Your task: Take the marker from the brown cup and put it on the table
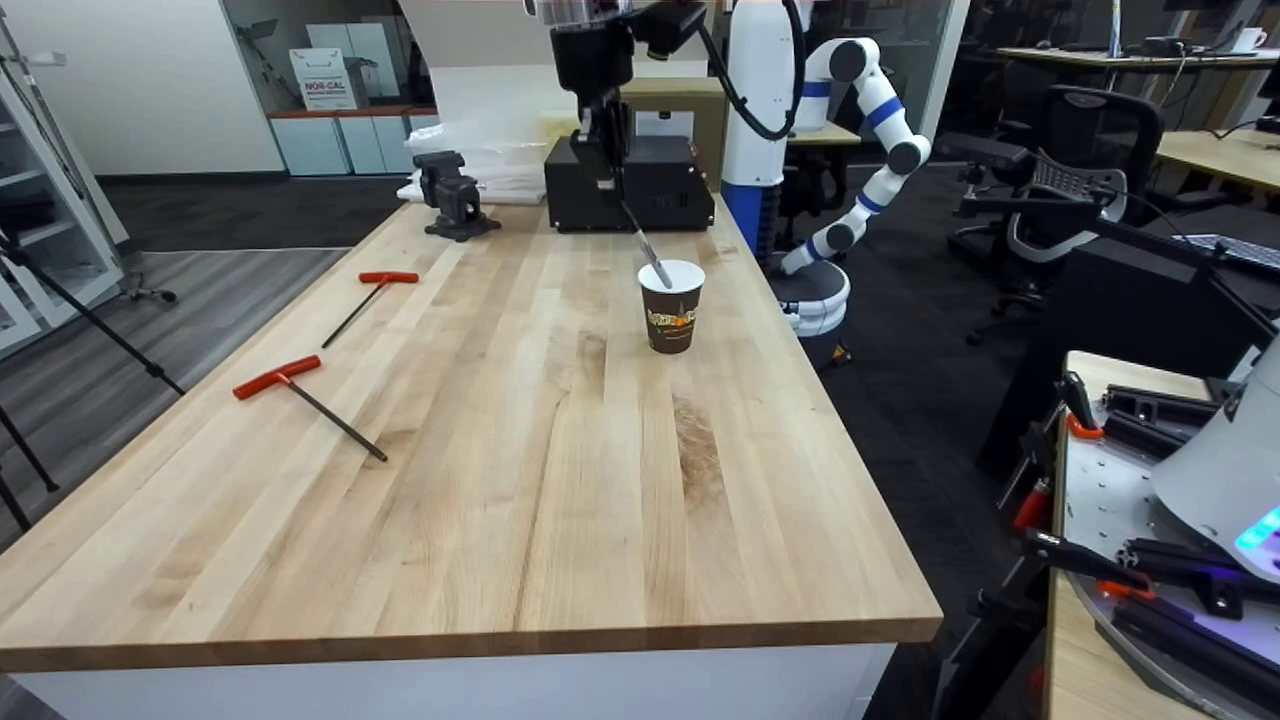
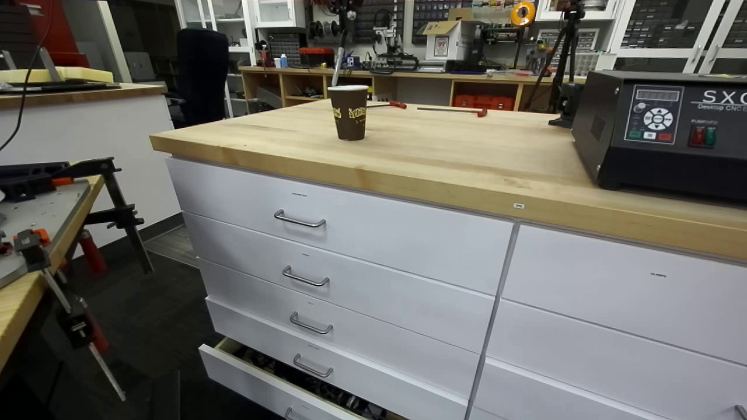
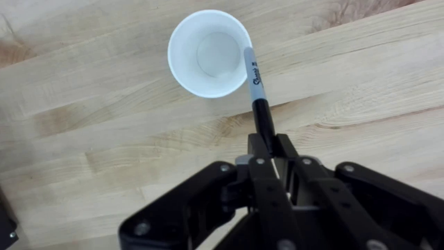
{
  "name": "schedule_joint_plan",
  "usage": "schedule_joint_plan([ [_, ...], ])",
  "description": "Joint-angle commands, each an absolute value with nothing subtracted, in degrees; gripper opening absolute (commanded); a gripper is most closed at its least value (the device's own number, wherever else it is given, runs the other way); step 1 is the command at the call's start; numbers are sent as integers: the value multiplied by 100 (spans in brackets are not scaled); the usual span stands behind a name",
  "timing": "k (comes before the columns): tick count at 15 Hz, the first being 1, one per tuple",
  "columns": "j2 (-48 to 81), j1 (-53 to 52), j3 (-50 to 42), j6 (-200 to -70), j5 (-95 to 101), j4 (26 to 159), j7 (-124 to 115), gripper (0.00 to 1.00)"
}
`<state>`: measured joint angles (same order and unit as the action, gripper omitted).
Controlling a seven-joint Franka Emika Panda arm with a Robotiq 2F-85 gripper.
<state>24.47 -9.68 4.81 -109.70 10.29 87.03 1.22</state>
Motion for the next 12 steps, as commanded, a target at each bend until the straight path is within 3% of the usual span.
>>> schedule_joint_plan([
  [1, 2026, -998, 767, -11135, 693, 9204, 382, 3],
  [10, 1827, -1415, 1474, -11779, 202, 10421, 690, 3],
  [11, 1785, -1446, 1516, -11831, 222, 10507, 732, 36],
  [12, 1712, -1470, 1550, -11948, 238, 10615, 796, 38],
])
